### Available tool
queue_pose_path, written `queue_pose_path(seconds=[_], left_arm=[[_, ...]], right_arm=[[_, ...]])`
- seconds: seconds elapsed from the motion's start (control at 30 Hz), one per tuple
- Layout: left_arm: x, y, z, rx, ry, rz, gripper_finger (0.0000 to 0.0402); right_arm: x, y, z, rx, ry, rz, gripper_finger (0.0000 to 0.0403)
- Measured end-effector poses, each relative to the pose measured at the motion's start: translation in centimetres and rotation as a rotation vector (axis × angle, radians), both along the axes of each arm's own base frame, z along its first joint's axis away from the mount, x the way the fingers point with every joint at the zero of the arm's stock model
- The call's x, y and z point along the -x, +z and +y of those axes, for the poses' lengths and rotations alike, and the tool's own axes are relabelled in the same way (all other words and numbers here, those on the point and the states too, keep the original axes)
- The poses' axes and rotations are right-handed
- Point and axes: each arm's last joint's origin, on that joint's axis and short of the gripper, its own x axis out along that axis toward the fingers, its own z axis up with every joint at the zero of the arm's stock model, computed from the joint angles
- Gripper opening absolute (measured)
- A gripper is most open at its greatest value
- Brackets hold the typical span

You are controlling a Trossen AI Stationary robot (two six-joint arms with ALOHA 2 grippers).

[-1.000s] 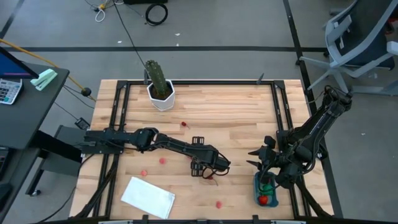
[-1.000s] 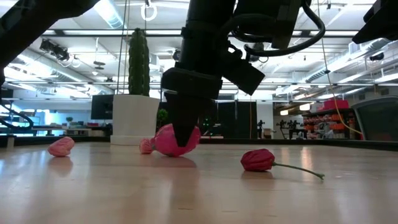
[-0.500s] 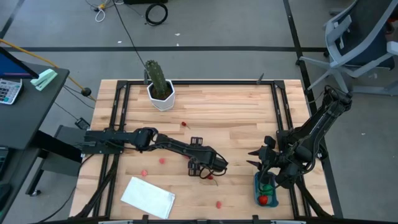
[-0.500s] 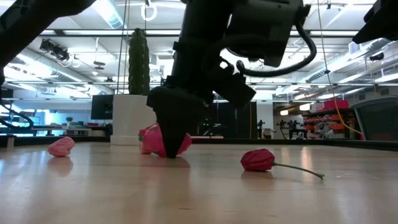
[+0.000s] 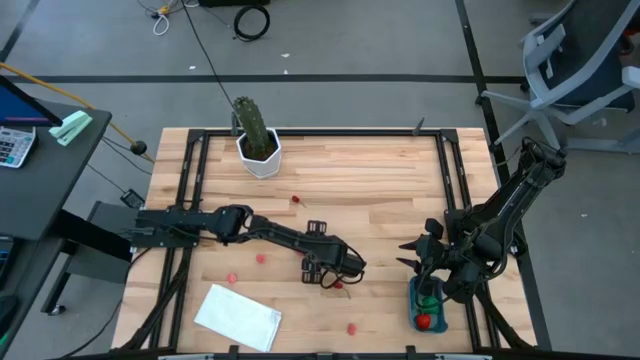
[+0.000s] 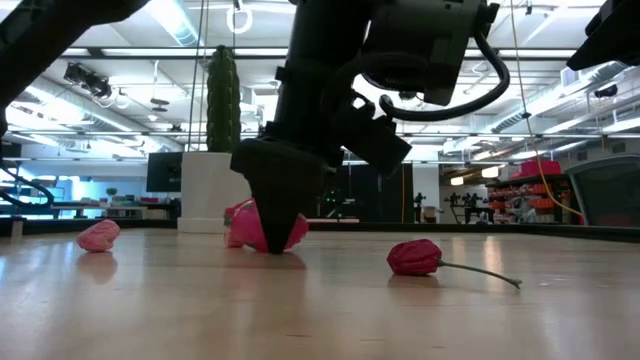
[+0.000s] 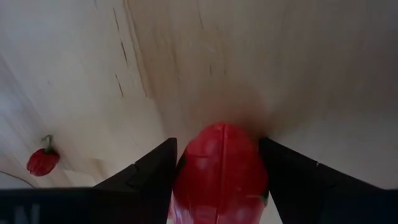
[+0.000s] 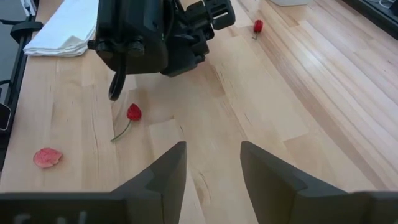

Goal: Pick and placing Produce into tupperware
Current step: Put the dragon fruit into the bin

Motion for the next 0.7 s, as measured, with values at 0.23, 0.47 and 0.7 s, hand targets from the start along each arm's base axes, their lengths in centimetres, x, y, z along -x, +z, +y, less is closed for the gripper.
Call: queue_pose_path(seconds=[0.23, 0.47, 0.7], left_arm=[[-1.0, 1.2, -0.4, 0.023, -0.048, -0.057, 0.0217], [-3.2, 4.7, -1.0, 0.092, -0.167, -0.286, 0.0224], [-5.5, 7.0, -1.6, 0.202, -0.211, -0.577, 0.0212]], right_arm=[[0.0, 0.0, 0.0, 0.000, 0.000, 0.000, 0.0160], [0.0, 0.0, 0.0, 0.001, 0.000, -0.001, 0.0159], [0.0, 0.1, -0.2, 0.040, -0.028, -0.038, 0.0159]])
